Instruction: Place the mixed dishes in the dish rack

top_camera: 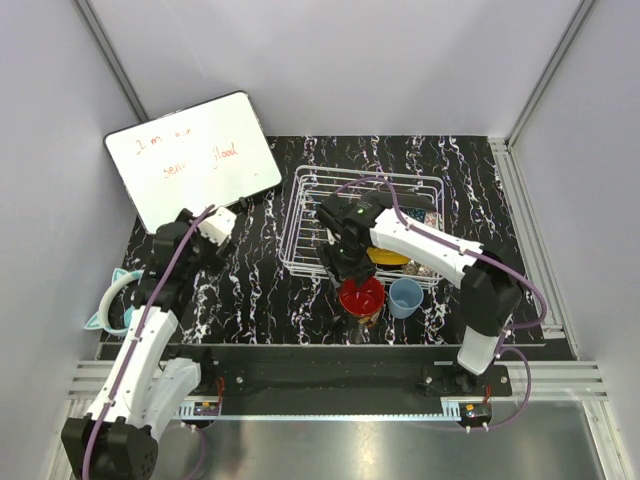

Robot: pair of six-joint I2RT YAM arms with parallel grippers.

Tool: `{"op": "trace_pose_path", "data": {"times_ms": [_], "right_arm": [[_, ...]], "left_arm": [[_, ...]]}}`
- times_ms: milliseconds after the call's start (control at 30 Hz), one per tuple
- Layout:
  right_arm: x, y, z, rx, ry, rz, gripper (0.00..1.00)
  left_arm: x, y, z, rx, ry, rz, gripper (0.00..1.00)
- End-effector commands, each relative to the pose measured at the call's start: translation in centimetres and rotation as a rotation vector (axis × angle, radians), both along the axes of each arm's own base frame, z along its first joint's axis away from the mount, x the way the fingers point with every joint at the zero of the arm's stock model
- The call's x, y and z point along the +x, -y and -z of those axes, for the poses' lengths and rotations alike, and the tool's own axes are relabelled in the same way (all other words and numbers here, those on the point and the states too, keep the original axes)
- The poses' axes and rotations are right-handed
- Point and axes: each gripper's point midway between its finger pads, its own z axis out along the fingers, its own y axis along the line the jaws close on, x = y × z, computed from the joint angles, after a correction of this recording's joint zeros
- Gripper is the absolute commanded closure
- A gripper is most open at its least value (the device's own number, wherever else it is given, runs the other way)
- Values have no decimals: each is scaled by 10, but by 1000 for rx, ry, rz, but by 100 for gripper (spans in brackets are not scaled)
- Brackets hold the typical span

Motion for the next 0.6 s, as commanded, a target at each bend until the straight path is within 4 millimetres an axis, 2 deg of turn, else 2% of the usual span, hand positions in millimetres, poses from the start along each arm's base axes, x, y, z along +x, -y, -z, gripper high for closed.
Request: {"op": "trace_pose_path", "data": {"times_ms": [0, 200, 367, 500, 533, 567], "right_arm": [[16, -14, 12, 4, 94, 40, 36], [17, -25, 34, -23, 115, 31, 37], [7, -29, 67, -122, 129, -21, 41], [1, -26, 86, -188, 174, -62, 48], [2, -25, 87, -193, 178, -61, 54], [1, -24, 89, -195, 178, -62, 55]], "left_arm": [[-1, 6, -9, -29, 36, 19, 8], [-1, 6, -8, -32, 30, 17, 8], [1, 6, -11, -24, 31, 23, 8], [3, 6, -10, -22, 23, 27, 8], [3, 7, -11, -24, 25, 28, 8], [3, 7, -9, -26, 18, 28, 8]]}}
